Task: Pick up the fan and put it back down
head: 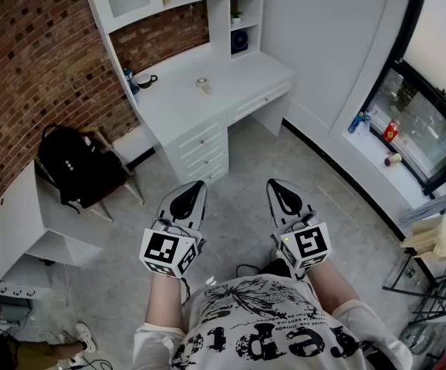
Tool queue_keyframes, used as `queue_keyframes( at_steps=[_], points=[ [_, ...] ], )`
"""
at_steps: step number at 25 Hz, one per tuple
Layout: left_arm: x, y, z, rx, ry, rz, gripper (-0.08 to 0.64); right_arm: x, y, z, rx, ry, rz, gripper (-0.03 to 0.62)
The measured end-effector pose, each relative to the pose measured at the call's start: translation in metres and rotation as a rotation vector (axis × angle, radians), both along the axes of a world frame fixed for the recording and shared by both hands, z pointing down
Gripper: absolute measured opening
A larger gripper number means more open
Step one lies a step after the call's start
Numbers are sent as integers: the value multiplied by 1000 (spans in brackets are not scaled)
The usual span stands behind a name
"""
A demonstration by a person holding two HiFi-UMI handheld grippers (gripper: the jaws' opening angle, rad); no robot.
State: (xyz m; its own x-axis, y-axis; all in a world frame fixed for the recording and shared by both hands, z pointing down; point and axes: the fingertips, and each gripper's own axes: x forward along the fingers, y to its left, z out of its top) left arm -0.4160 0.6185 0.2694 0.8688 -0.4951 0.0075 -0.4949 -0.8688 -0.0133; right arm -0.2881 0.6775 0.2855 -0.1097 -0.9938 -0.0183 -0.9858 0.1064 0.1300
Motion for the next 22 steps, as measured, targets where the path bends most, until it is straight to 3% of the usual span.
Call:
queue_keyframes(
  at_steps=[13,16,17,18,22],
  points=[
    [-1,-13,17,-27,6,0,14,-1,-14,20,-31,-28,4,14],
    [-1,-19,20,-25,44,8,14,0,-21,27,-41,-63,10,15],
    [0,-20,19,-12,61,18,167,2,-23,29,-45,-70,16,15],
    [2,-19,19,4,66,32,396,3,-25,31,-48,-73,23,15],
    [11,-27,26,16,18,52,394,9,-37,34,-61,-69,29,15]
  ],
)
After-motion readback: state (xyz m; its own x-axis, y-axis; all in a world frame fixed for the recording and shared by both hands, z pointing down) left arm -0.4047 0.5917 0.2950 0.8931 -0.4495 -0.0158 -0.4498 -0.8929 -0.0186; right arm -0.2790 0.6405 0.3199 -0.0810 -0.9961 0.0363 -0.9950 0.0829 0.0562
